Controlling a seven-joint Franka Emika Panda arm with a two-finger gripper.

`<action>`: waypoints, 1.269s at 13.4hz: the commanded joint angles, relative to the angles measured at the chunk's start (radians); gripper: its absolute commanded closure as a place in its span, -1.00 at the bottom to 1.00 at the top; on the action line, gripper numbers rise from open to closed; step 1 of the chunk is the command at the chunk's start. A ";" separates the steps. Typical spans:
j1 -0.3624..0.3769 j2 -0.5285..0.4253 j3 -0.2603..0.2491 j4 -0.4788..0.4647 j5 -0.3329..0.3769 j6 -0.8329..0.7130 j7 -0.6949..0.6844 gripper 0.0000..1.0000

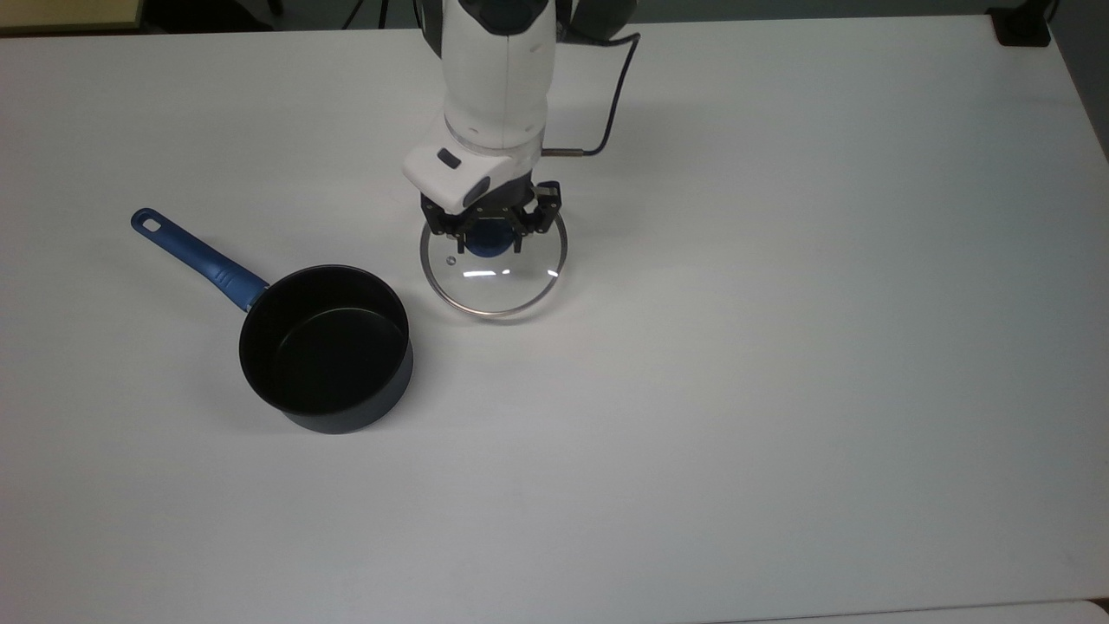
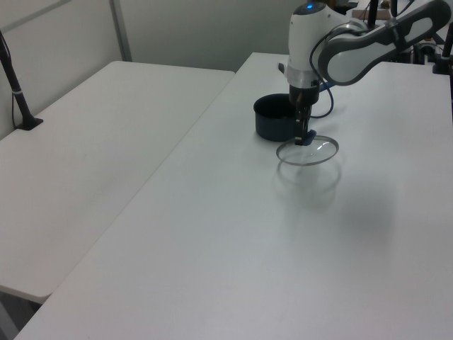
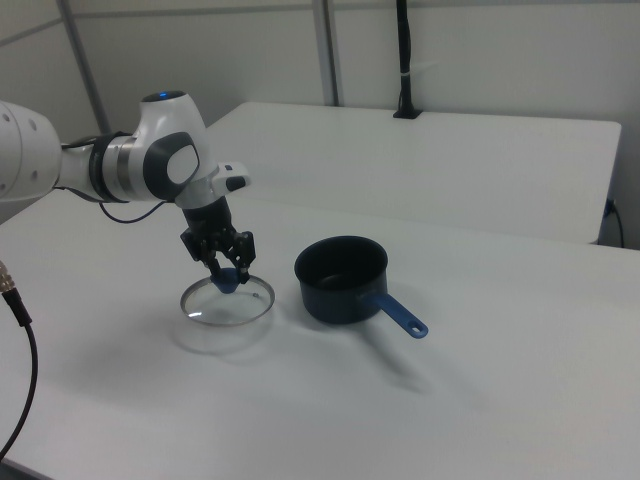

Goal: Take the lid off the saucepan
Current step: 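Carry the lid beside the saucepan and lower it onto the table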

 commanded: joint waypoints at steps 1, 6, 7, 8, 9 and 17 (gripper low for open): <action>0.007 0.013 0.012 -0.018 -0.026 0.046 0.050 0.34; 0.008 0.041 0.014 -0.009 -0.027 0.048 0.053 0.31; 0.008 0.048 0.017 -0.009 -0.027 0.051 0.053 0.30; 0.008 0.062 0.017 -0.004 -0.032 0.052 0.053 0.29; 0.008 0.080 0.021 -0.001 -0.038 0.054 0.058 0.28; 0.005 0.104 0.034 0.011 -0.087 0.056 0.104 -0.79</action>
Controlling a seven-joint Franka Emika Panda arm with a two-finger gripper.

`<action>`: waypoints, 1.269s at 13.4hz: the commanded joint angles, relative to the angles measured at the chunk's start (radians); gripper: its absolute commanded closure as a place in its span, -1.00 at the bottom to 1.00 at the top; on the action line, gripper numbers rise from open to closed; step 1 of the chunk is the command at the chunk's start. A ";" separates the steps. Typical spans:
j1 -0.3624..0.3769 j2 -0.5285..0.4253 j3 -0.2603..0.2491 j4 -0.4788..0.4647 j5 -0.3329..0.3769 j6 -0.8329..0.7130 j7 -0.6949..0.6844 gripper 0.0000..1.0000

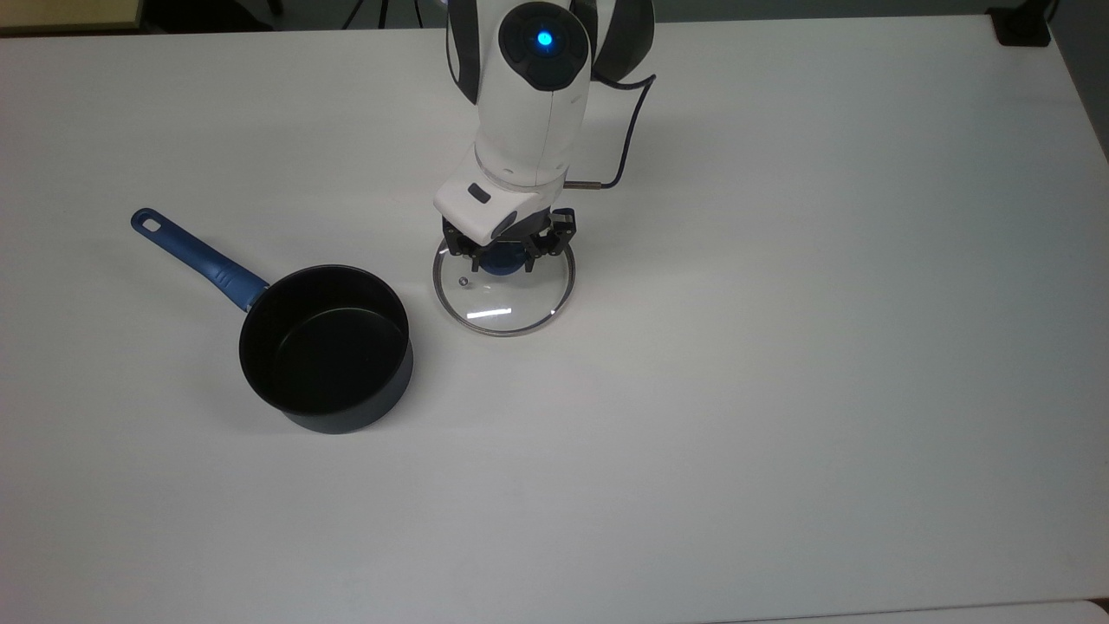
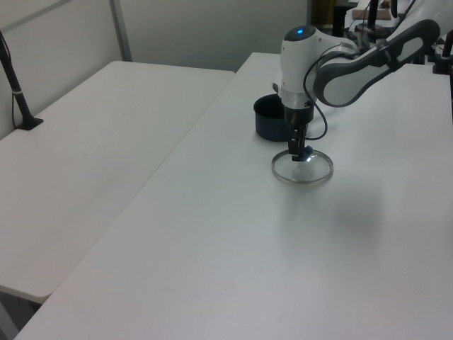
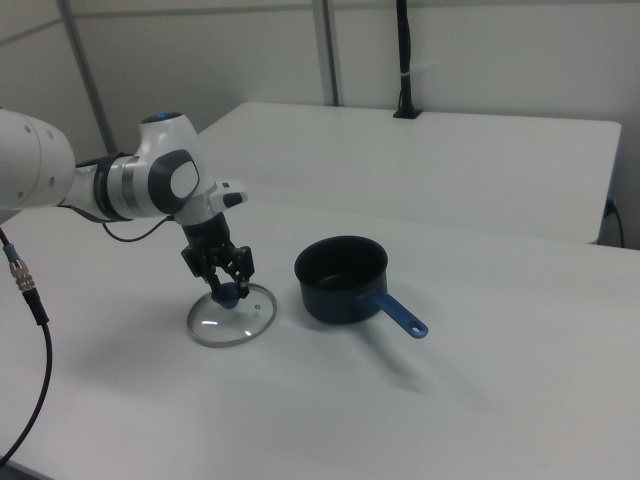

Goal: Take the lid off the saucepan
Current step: 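Carry the lid beside the saucepan and lower it onto the table, then open the gripper, release the knob, and raise the gripper away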

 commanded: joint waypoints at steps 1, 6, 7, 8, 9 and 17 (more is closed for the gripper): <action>0.003 0.026 0.001 0.003 -0.012 0.027 0.028 -1.00; -0.012 -0.064 0.001 0.058 0.005 -0.156 0.029 -1.00; -0.025 -0.095 0.002 0.057 0.008 -0.163 0.029 -1.00; -0.035 -0.125 0.002 0.057 0.009 -0.194 0.029 -1.00; -0.049 -0.170 0.002 0.055 0.020 -0.228 0.023 -1.00; -0.192 -0.357 -0.002 0.060 0.177 -0.421 -0.176 -1.00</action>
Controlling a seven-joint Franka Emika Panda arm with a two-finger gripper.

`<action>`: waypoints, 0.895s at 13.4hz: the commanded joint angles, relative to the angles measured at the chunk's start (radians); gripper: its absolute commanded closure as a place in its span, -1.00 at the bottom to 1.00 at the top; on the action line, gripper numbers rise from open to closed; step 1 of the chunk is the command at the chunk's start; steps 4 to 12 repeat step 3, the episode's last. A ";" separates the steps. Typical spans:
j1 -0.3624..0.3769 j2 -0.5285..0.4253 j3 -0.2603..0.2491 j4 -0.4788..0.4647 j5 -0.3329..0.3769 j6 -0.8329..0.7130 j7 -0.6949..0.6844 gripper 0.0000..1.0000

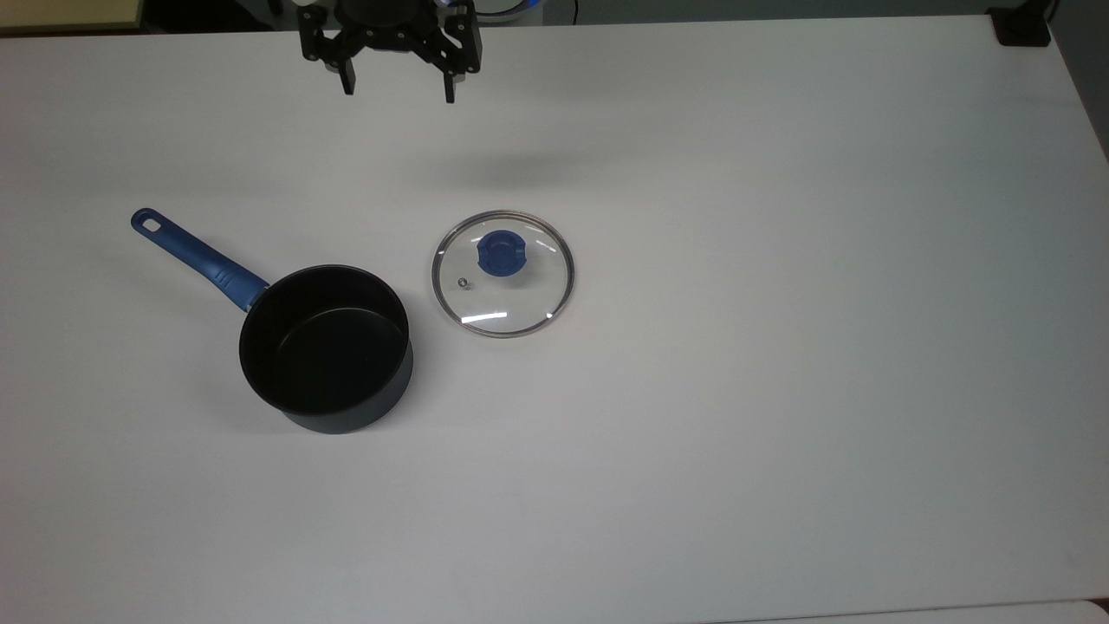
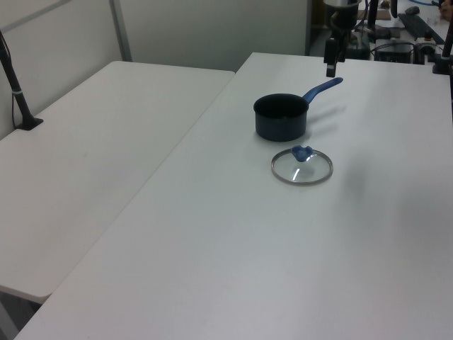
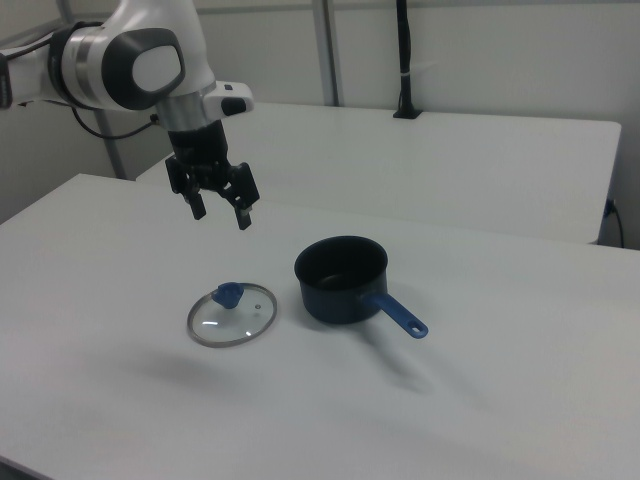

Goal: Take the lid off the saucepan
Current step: 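Open the gripper, release the knob, and raise the gripper away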

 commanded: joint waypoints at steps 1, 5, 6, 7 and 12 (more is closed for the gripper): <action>-0.015 -0.017 0.000 -0.021 0.024 -0.036 -0.030 -1.00; -0.016 -0.017 0.000 -0.020 0.024 -0.040 -0.030 -1.00; -0.016 -0.017 0.000 -0.020 0.024 -0.040 -0.030 -1.00; -0.016 -0.017 0.000 -0.020 0.024 -0.040 -0.030 -1.00; -0.016 -0.017 0.000 -0.020 0.024 -0.040 -0.030 -1.00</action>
